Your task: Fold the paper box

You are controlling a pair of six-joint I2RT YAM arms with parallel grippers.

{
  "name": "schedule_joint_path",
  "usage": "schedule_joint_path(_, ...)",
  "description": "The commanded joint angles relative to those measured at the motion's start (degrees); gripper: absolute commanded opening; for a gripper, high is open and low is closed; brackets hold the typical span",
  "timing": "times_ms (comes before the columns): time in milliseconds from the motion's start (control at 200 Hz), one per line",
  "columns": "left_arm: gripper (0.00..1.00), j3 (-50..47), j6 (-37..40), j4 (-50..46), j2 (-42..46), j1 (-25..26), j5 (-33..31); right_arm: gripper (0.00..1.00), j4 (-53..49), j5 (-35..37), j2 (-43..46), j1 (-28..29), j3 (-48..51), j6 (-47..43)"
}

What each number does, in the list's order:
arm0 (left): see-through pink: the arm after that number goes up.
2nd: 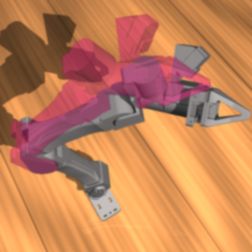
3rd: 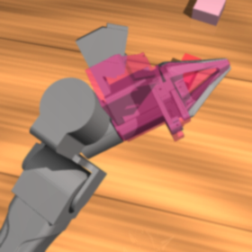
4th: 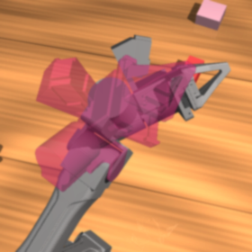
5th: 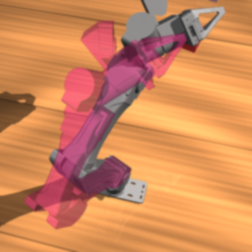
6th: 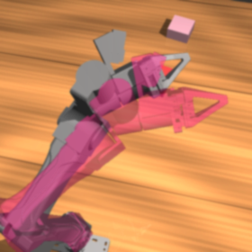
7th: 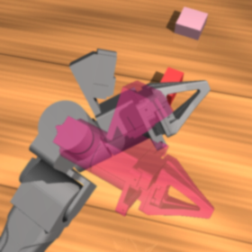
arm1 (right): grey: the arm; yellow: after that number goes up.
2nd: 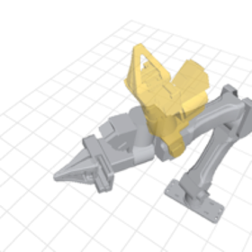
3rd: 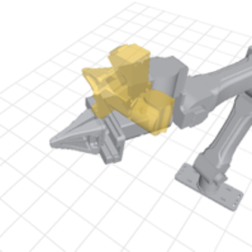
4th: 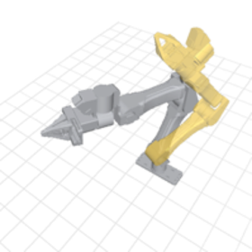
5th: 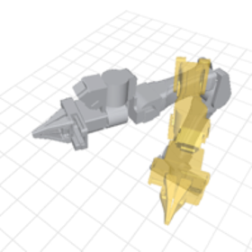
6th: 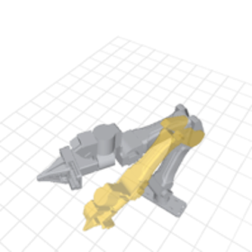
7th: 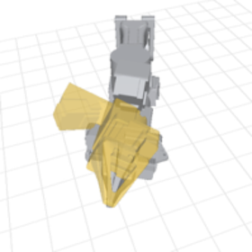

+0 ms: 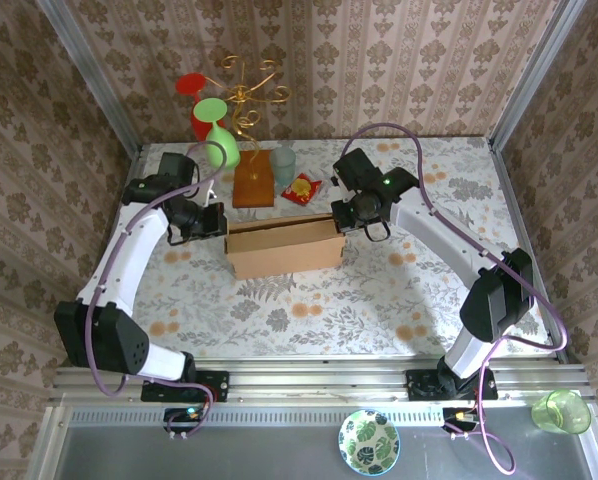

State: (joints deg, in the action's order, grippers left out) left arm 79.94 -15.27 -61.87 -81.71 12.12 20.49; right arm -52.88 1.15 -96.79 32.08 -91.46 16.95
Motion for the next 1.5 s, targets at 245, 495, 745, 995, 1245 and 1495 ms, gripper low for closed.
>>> schedule_joint_path(245,0.00,0.5,-0.2,-3.9,-1.1,-0.5,4.4,0.00,-4.0,-0.4,-2.2,0.3,-0.3,0.9)
schedule_joint_path(495,0.00,-6.1,-1.1,3.7,3.1,-0.4,3.1,0.00,1.5,-0.6,0.9,0.4,4.4,0.0)
schedule_joint_path(745,0.00,-10.6,-1.3,7.8,5.9,0.3,1.9,0.00,7.1,-0.4,4.7,0.4,10.5,-2.0)
schedule_joint_path(995,0.00,-14.6,-1.5,10.9,8.8,1.9,-1.6,0.00,7.7,-0.9,5.0,0.4,12.1,-2.1)
schedule_joint_path(1245,0.00,-16.9,-1.5,11.6,9.5,2.1,-3.1,0.00,6.3,-0.7,5.4,0.4,11.5,-2.2)
schedule_joint_path(1495,0.00,-17.1,-2.5,11.9,9.4,2.8,-4.5,0.28,2.8,-2.7,6.3,0.4,7.6,4.2)
